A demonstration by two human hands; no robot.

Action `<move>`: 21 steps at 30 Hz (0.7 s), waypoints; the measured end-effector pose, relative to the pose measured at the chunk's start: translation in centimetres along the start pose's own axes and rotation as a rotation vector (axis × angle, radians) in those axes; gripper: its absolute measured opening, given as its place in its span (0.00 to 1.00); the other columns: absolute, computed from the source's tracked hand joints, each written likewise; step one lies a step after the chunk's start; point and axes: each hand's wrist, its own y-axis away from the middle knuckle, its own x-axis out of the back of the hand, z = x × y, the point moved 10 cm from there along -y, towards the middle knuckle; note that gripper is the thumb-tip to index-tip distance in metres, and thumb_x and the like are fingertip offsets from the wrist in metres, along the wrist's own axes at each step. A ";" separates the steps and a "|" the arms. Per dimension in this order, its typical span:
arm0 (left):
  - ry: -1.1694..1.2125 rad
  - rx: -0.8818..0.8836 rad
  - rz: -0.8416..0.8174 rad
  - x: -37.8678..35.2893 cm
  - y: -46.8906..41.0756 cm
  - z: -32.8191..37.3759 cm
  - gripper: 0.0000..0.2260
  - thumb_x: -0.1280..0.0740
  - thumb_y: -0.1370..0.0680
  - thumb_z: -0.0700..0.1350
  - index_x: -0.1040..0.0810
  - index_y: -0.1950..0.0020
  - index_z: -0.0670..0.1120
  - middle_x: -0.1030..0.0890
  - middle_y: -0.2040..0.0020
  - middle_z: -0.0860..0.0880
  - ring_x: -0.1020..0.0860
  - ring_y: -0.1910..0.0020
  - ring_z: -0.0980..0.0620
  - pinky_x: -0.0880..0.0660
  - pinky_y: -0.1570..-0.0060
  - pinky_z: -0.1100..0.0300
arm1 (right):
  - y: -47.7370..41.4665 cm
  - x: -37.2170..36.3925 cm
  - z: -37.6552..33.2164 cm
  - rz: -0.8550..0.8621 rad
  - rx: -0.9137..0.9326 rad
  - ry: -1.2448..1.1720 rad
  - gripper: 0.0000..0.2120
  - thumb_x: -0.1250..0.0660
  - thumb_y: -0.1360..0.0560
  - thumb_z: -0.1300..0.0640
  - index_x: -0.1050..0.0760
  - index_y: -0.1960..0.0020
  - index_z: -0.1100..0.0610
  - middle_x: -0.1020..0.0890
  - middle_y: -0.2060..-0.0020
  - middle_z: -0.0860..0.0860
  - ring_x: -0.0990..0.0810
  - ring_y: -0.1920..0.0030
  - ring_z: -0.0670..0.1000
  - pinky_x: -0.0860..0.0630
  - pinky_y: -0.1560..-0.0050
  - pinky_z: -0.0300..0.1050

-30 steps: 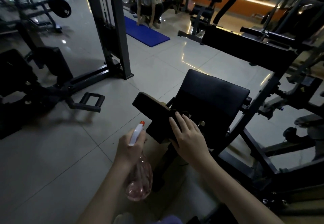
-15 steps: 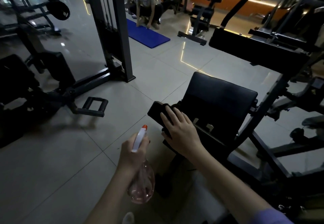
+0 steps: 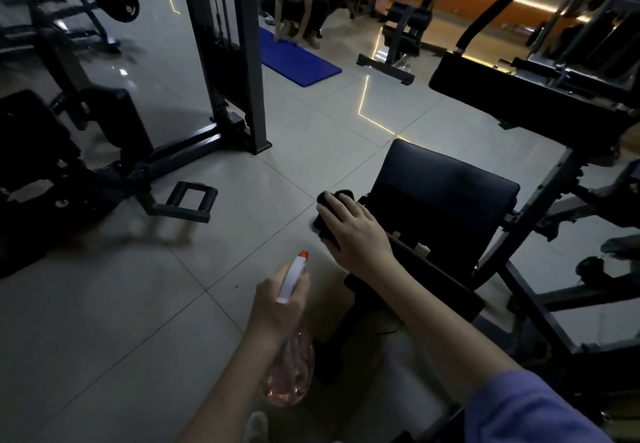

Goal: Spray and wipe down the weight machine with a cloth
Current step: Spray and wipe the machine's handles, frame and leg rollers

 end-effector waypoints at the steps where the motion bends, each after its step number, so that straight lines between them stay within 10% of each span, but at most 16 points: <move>1: 0.003 0.000 -0.001 -0.1 0.1 -0.1 0.12 0.39 0.21 0.49 0.24 0.60 0.43 0.21 0.65 0.39 0.22 0.65 0.41 0.27 0.66 0.52 | -0.4 -0.1 -0.1 -0.009 -0.013 -0.016 0.27 0.26 0.32 0.52 0.26 0.35 0.58 0.25 0.35 0.57 0.26 0.36 0.61 0.26 0.40 0.59; 13: 0.032 0.008 0.006 0.2 0.6 -0.1 0.22 0.41 0.26 0.57 0.22 0.54 0.38 0.19 0.60 0.38 0.19 0.61 0.41 0.22 0.58 0.43 | 2.8 -0.3 0.3 -0.039 0.152 0.039 0.28 0.25 0.33 0.52 0.26 0.35 0.54 0.26 0.34 0.53 0.28 0.33 0.59 0.31 0.35 0.59; 21: -0.034 0.035 0.025 0.4 1.2 -0.8 0.07 0.38 0.20 0.47 0.24 0.57 0.50 0.19 0.61 0.40 0.20 0.61 0.44 0.22 0.59 0.46 | -1.8 -1.2 -2.2 -0.077 0.184 -0.036 0.16 0.26 0.33 0.56 0.21 0.46 0.58 0.20 0.45 0.54 0.25 0.39 0.60 0.30 0.37 0.57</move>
